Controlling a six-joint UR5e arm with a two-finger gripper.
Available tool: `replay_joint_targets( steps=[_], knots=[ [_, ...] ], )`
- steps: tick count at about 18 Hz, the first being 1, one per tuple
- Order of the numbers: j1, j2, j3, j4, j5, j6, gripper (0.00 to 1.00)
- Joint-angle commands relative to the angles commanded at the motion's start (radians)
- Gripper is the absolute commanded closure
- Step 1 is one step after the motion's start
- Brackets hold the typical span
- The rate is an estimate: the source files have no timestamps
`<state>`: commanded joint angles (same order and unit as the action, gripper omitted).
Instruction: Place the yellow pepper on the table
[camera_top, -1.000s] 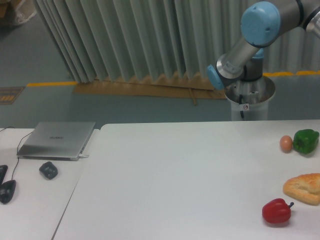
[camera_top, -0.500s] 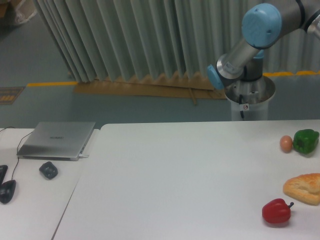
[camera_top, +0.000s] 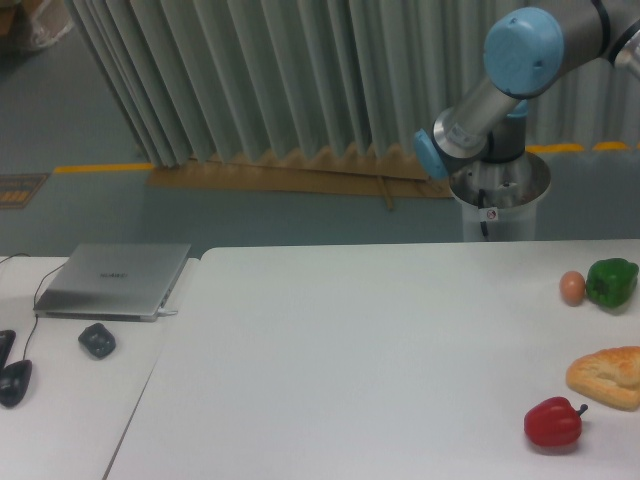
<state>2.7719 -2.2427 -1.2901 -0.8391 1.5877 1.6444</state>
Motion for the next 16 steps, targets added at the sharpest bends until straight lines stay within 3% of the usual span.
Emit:
replay_joint_targets(
  steps=[2,9,12,16],
  knots=[
    [0.0,0.009,-0.006,-0.003,-0.002,-0.002,0.58],
    [-0.005,0.057,-0.015,-0.021,-0.011,-0.058,0.58],
    [-0.005,0.077,-0.006,-0.072,-0.038,-0.06,0.58],
    [-0.014,0.161,-0.047,-0.184,-0.069,-0.101,0.59]
  ],
)
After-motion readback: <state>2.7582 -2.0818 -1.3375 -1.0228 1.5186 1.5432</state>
